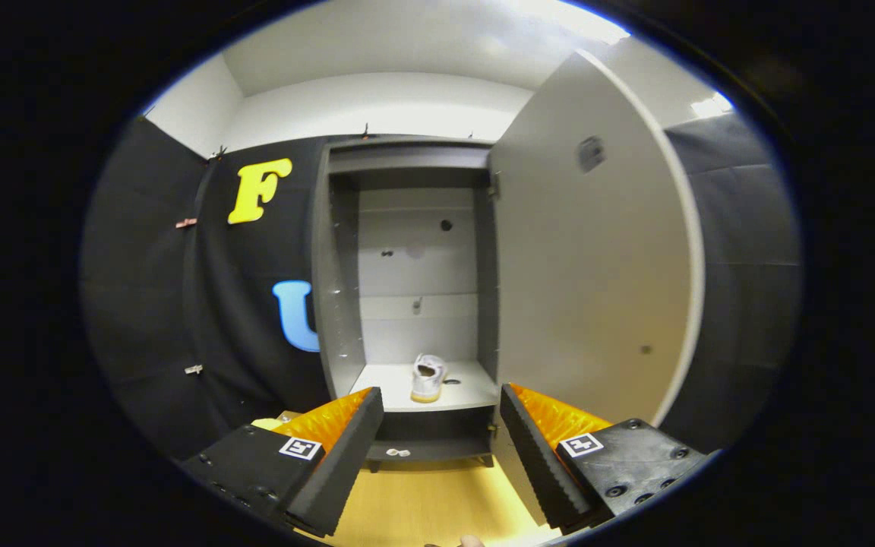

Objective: Open the shoe cabinet door, grab the shoes and put them into the shoe cabinet, then close the shoe cabinet door.

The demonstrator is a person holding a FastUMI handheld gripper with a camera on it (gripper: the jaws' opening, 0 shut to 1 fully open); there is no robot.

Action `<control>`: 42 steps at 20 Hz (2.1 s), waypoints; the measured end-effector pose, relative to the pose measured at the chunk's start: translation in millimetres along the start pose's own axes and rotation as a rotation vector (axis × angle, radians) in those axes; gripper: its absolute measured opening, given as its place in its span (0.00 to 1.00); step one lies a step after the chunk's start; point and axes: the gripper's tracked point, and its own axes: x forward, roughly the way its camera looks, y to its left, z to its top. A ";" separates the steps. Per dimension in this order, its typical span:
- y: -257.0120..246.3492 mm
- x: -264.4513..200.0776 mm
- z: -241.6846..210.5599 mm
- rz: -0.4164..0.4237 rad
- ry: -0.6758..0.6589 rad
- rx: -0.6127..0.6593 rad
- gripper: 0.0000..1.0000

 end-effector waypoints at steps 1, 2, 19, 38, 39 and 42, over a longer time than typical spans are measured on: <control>-17.6 -10.9 4.1 -0.028 -0.005 -0.001 0.98; -37.7 -20.1 8.5 -0.060 -0.012 -0.008 0.98; -221.3 7.4 2.7 0.044 0.015 0.071 0.98; -84.7 26.9 -13.8 0.234 0.021 0.063 0.97; -75.7 27.7 -14.9 0.235 0.024 0.071 0.98; -51.8 35.1 -17.6 0.227 0.026 0.077 0.98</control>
